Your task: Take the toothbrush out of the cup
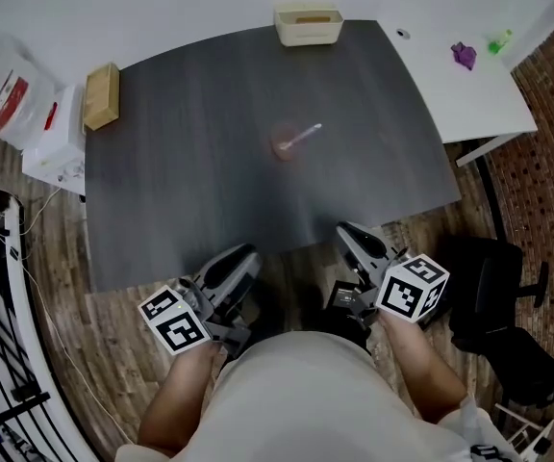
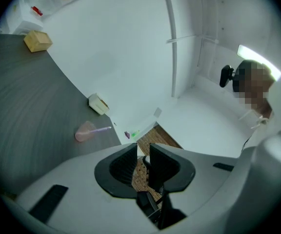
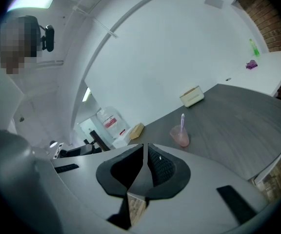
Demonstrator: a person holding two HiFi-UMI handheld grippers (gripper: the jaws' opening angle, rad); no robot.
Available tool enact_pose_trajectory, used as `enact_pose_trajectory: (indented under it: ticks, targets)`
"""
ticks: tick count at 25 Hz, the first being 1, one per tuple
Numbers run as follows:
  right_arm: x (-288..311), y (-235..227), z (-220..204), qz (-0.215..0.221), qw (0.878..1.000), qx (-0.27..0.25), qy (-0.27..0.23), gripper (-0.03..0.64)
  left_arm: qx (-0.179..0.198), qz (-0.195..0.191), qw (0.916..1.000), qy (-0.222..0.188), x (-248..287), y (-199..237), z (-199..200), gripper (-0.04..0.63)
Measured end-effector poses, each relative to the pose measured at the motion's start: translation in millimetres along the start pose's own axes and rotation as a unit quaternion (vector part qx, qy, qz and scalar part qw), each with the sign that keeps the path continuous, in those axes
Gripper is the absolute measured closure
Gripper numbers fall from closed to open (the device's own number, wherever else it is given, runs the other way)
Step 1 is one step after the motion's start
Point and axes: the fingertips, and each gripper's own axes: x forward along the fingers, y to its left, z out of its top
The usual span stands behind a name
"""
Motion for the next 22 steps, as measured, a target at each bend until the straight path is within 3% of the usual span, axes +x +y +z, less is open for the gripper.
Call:
enact_pose_trajectory:
  ticks: [9,22]
  targets:
    - [5,-4,7,-0.039,0.999,-0.004,-0.023,0.603,-0.01,-0.017,0.9993,0.031,6,15,1,0.517]
    - [28,-41,17,-0.038,0.999,-0.03,0.018,0.601,-0.002,0.009,0.9998,0.016,36,33,-1,0.517]
